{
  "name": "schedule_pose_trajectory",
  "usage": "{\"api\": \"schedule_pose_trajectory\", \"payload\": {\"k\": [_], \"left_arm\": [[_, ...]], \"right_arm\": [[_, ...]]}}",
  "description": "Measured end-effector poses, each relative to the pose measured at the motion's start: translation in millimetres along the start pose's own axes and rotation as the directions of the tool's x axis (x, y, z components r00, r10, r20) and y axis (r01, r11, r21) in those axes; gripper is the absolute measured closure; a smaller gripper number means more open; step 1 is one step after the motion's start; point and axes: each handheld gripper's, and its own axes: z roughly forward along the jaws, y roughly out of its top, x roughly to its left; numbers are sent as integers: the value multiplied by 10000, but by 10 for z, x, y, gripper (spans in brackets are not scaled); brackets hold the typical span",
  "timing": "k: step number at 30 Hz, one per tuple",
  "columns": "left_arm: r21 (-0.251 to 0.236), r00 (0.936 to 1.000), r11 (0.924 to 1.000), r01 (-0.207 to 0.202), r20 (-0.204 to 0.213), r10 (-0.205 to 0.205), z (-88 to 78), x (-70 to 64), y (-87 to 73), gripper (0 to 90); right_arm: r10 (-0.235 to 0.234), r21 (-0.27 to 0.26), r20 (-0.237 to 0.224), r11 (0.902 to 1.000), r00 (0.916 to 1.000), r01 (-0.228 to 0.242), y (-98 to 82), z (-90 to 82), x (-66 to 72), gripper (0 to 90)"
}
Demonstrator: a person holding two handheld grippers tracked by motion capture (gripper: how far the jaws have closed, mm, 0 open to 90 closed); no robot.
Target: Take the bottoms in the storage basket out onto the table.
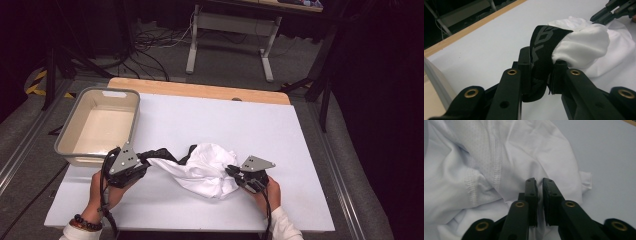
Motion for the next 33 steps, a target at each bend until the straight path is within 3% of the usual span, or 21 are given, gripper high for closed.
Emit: {"api": "schedule_pose_trajectory", "payload": {"k": [9,11,14,15,18,20,22,23,25,27,28,30,32,33], "left_arm": [[330,9999,9993,-149,-2,150,-92,-92,-72,745],[545,9999,9985,17,158,-25,-94,-151,-117,738],[737,9989,9973,40,467,-74,-84,-223,-170,739],[1114,9980,9936,-202,623,133,-69,-319,-230,742],[1403,9956,9899,-219,931,88,-56,-403,-297,742],[1976,9919,9793,-435,1253,188,-12,-514,-387,741],[2096,9903,9771,-381,1384,89,5,-548,-418,738],[2416,9867,9692,-479,1626,82,36,-609,-469,737],[2558,9861,9653,-520,1656,92,49,-631,-490,732],[2851,9877,9577,-377,1560,-75,69,-647,-542,649],[2913,9886,9561,-331,1503,-116,69,-640,-555,605],[2889,9884,9573,-82,1473,-360,49,-617,-574,524],[2806,9883,9598,23,1457,-449,32,-608,-581,474],[2728,9887,9620,78,1419,-482,3,-598,-586,427]], "right_arm": [[-51,-306,605,9995,9982,70,67,-101,-104,858],[-153,-246,908,9995,9958,177,63,-165,-140,863],[82,-315,812,9995,9967,-56,25,-216,-170,865],[205,-408,839,9990,9963,-171,-26,-284,-181,866],[324,-560,982,9981,9946,-270,-81,-366,-187,865],[642,-757,1037,9955,9925,-565,-168,-474,-213,863],[831,-723,951,9945,9920,-764,-230,-510,-218,861],[856,-616,894,9949,9923,-803,-259,-512,-210,860],[794,-435,854,9962,9932,-759,-282,-511,-197,857],[562,-142,837,9984,9949,-552,-320,-505,-159,816],[495,-55,828,9988,9953,-492,-323,-498,-155,753],[396,-151,928,9992,9949,-383,-309,-494,-149,581],[305,-199,884,9994,9956,-288,-285,-499,-150,574],[294,-342,942,9991,9951,-262,-254,-506,-152,528]]}}
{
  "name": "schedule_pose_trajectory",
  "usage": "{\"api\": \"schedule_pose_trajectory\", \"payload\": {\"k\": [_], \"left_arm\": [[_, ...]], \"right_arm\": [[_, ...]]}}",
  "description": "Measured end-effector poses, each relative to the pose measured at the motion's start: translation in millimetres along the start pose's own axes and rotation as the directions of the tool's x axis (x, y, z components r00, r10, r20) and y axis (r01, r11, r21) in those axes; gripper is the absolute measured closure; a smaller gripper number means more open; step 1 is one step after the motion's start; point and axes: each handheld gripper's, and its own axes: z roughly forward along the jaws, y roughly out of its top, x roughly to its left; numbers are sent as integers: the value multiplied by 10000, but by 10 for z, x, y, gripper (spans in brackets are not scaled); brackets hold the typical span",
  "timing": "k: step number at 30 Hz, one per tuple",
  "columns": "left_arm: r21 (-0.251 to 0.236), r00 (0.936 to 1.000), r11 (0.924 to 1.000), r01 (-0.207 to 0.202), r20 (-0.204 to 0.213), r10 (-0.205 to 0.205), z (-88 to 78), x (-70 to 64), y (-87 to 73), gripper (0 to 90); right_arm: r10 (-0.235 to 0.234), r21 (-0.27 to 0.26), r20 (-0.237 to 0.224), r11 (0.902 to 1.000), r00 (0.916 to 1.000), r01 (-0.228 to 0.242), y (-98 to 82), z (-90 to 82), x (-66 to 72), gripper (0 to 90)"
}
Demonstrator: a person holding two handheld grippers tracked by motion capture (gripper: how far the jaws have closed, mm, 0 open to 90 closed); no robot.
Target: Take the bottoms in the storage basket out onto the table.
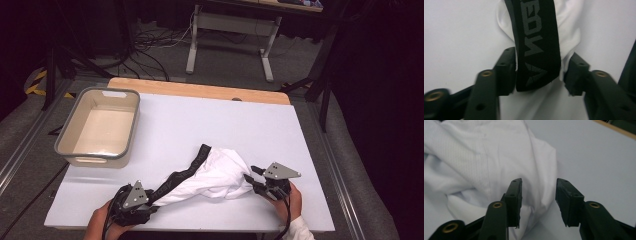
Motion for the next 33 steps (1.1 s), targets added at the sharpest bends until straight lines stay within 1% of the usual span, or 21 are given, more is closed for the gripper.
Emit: {"api": "schedule_pose_trajectory", "payload": {"k": [1,2,4,10,11,12,13,15,16,18,19,20,21,24,25,26,27,29,30,32,33], "left_arm": [[-36,10000,10000,25,5,-25,-16,1,-6,400],[-101,10000,9999,62,-75,-63,-44,3,-14,359],[-628,9994,9974,352,-27,-354,-147,14,-35,347],[-1392,9984,9888,533,-100,-552,-254,49,35,384],[-1621,9972,9840,734,-7,-745,-253,70,55,401],[-1621,9972,9840,734,-7,-745,-253,70,55,411],[-1731,9953,9802,963,88,-962,-229,97,85,411],[-1445,9956,9854,905,-109,-931,-93,128,175,415],[-1333,9957,9869,904,-68,-921,-30,142,202,415],[-959,9950,9903,1002,65,-1001,101,157,242,415],[-763,9963,9934,857,10,-859,161,154,254,416],[-763,9963,9934,857,10,-859,161,154,254,419],[-258,9963,9959,862,43,-862,271,150,266,420],[-31,9962,9963,864,88,-863,334,157,273,422],[3,9960,9962,873,209,-872,339,168,287,437],[-22,9947,9958,915,466,-913,342,173,281,482],[-22,9947,9958,915,466,-913,342,173,281,531],[10,9940,9955,943,557,-942,340,169,281,537],[8,9940,9955,950,553,-949,338,175,284,580],[-85,9952,9961,878,439,-873,324,180,292,621],[-43,9976,9979,649,228,-648,312,185,298,705]], "right_arm": [[23,-240,30,9997,10000,-22,44,-5,-1,445],[-6,-522,16,9986,10000,7,105,-9,-1,432],[-72,-676,39,9977,10000,75,172,12,-1,385],[-208,-714,-420,9973,9989,177,385,185,7,355],[-242,-622,-651,9979,9976,201,424,236,2,345],[-242,-622,-651,9979,9976,201,424,236,2,345],[-261,-503,-633,9985,9977,230,462,289,3,331],[-235,-183,-856,9996,9960,220,545,467,-18,322],[-176,38,-732,9998,9972,180,568,527,-28,316],[-170,383,-1162,9990,9931,215,606,636,-45,314],[-211,586,-1233,9979,9921,285,622,687,-48,312],[-211,586,-1233,9979,9921,285,622,687,-48,312],[-298,792,-1307,9960,9910,404,633,779,-54,320],[-214,1182,-1468,9922,9889,390,615,879,-68,337],[-101,1659,-1743,9854,9846,394,578,948,-66,429],[18,1819,-2044,9827,9789,361,557,962,-63,530],[18,1819,-2044,9827,9789,361,557,962,-63,530],[-60,1793,-2192,9827,9757,463,538,944,-38,690],[-457,1628,-2071,9834,9772,805,544,890,-9,814],[-524,1527,-2009,9847,9782,841,549,857,-4,858],[-558,1382,-1901,9869,9802,830,553,818,-9,882]]}}
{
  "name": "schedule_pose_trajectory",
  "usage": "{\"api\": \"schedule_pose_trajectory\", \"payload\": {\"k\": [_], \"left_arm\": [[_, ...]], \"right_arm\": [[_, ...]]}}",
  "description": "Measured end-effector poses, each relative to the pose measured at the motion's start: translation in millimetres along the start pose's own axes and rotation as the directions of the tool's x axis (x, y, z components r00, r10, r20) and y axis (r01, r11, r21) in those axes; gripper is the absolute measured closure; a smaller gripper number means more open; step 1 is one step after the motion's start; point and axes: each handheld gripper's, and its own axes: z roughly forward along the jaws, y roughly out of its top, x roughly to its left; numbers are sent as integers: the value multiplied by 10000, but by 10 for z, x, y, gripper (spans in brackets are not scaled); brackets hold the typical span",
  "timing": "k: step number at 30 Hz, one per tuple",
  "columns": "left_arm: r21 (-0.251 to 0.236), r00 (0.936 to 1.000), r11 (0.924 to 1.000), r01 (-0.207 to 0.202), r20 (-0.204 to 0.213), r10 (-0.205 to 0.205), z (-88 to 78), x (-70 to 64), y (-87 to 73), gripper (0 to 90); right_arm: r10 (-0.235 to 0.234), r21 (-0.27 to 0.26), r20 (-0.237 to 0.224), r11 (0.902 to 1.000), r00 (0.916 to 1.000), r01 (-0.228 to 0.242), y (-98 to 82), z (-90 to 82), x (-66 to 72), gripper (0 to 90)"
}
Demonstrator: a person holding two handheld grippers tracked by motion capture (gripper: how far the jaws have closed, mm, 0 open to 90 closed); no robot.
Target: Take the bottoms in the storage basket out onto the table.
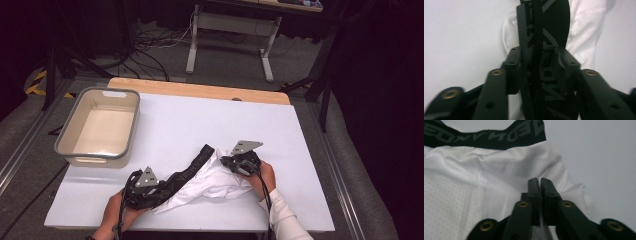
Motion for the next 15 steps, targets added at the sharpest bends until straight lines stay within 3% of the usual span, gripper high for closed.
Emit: {"api": "schedule_pose_trajectory", "payload": {"k": [1,2,5,6,11,12,15], "left_arm": [[-196,9998,9998,-35,-197,31,-32,37,9,818],[-383,9999,9992,97,-127,-102,-48,61,20,863],[-512,9999,9987,9,-118,-15,-63,92,76,874],[-675,9991,9974,-249,-352,226,-71,101,162,880],[-1055,9966,9925,-617,-615,554,-91,154,382,883],[-1304,9933,9880,-827,-916,710,-113,183,504,885],[-1475,9908,9841,-986,-1063,833,-130,225,630,885]], "right_arm": [[130,-376,234,9992,9996,-121,-4,-100,-4,884],[215,-621,395,9979,9990,-190,-6,-161,-7,886],[310,-1107,791,9936,9964,-222,-10,-285,-12,888],[460,-1538,1212,9877,9916,-270,-13,-408,-14,889],[844,-2282,1899,9728,9782,-397,-26,-629,-51,889],[1075,-2511,2054,9665,9728,-538,-40,-718,-77,889],[1173,-2608,2238,9637,9675,-565,-57,-786,-105,889]]}}
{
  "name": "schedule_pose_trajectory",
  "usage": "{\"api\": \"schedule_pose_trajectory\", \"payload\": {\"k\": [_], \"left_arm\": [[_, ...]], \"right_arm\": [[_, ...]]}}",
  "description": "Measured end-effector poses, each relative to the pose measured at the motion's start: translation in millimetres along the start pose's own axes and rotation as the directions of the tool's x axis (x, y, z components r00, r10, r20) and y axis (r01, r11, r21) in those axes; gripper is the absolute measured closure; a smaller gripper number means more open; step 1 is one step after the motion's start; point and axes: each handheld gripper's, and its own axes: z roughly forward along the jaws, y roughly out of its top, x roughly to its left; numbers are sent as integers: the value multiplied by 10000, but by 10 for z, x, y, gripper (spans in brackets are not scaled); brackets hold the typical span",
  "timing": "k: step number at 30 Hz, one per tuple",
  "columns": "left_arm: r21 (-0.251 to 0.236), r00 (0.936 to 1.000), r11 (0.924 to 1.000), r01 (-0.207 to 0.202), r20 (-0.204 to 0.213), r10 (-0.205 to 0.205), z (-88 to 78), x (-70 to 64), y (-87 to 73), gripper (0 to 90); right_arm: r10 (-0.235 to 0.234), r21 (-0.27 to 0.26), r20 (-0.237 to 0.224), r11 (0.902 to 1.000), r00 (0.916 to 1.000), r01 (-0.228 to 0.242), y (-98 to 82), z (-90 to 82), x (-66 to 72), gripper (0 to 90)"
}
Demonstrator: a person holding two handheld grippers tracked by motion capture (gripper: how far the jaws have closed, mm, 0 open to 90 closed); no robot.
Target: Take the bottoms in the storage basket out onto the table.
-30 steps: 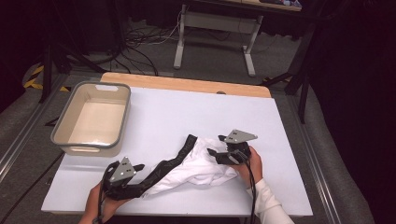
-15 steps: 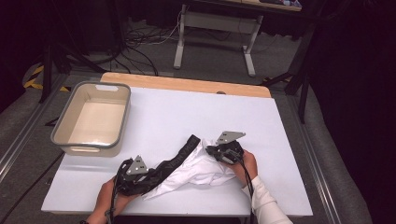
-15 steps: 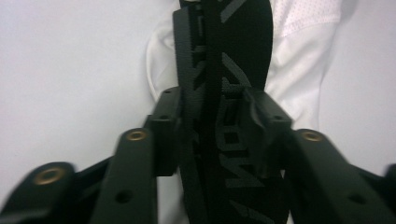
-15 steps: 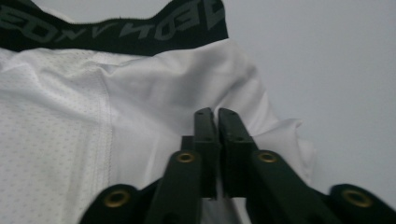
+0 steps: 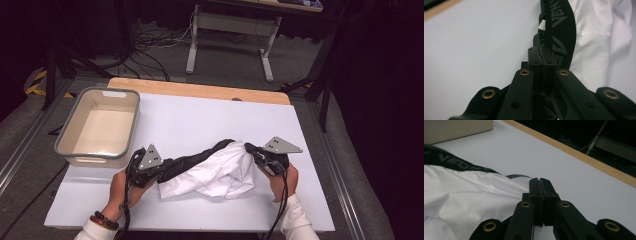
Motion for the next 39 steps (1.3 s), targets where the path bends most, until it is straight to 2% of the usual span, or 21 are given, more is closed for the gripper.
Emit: {"api": "schedule_pose_trajectory", "payload": {"k": [4,5,6,7,9,10,15,17,22,23,24,26,27,29,30,32,35,36,37,38,39], "left_arm": [[-78,9982,9991,-425,-430,422,33,141,273,886],[-2,9942,9971,-765,-757,762,69,209,417,886],[-2,9942,9971,-765,-757,762,69,209,417,887],[90,9899,9951,-983,-1021,987,115,310,560,887],[174,9890,9949,-991,-1082,1004,143,365,628,887],[144,9862,9948,-1012,-1304,1022,210,486,753,887],[217,9848,9962,-841,-1506,865,384,697,936,887],[448,9813,9961,-766,-1735,833,547,806,1010,887],[757,9774,9955,-566,-1993,707,753,936,1072,886],[813,9775,9957,-442,-2023,599,801,968,1083,885],[923,9718,9952,-325,-2298,530,889,1020,1093,880],[809,9743,9967,-78,-2237,258,926,1046,1086,891],[733,9747,9973,71,-2235,95,958,1060,1072,849],[1056,9756,9942,188,-2196,49,1069,1007,1013,705],[1056,9756,9942,188,-2196,49,1069,1007,1013,703],[568,9808,9984,59,-1949,52,1042,874,950,689],[360,9855,9993,-73,-1691,133,997,756,921,600],[46,9902,9994,-343,-1355,346,922,578,864,569],[46,9902,9994,-343,-1355,346,922,578,864,542],[-193,9945,9992,-353,-998,332,884,481,820,512],[-523,9965,9966,-644,-568,614,783,260,710,501]], "right_arm": [[237,-376,614,9991,9978,-214,26,-83,-93,889],[281,-488,717,9985,9970,-246,36,-88,-109,889],[281,-488,717,9985,9970,-246,36,-88,-109,889],[319,-650,857,9975,9958,-264,57,-78,-142,888],[306,-691,944,9973,9951,-241,71,-58,-160,888],[299,-697,1085,9973,9937,-224,116,-14,-208,888],[174,-627,1409,9980,9899,-86,244,85,-310,887],[12,-576,1727,9983,9850,89,320,170,-386,887],[259,-550,1808,9984,9832,-162,370,305,-488,887],[234,-440,1821,9989,9830,-156,383,343,-499,886],[-12,-136,1963,9999,9806,39,404,426,-512,885],[-28,14,1950,10000,9808,26,405,464,-525,884],[61,209,1951,9997,9808,-104,386,531,-552,874],[249,389,1945,9987,9806,-331,352,575,-562,833],[249,389,1945,9987,9806,-331,352,575,-562,833],[607,434,1868,9966,9805,-700,287,566,-542,694],[558,489,1851,9966,9811,-659,227,541,-514,631],[726,586,1730,9948,9823,-838,157,506,-496,592],[832,578,1637,9939,9830,-937,118,479,-484,575],[914,539,1593,9934,9830,-1011,75,444,-470,548],[1039,502,1545,9923,9825,-1128,30,408,-451,520]]}}
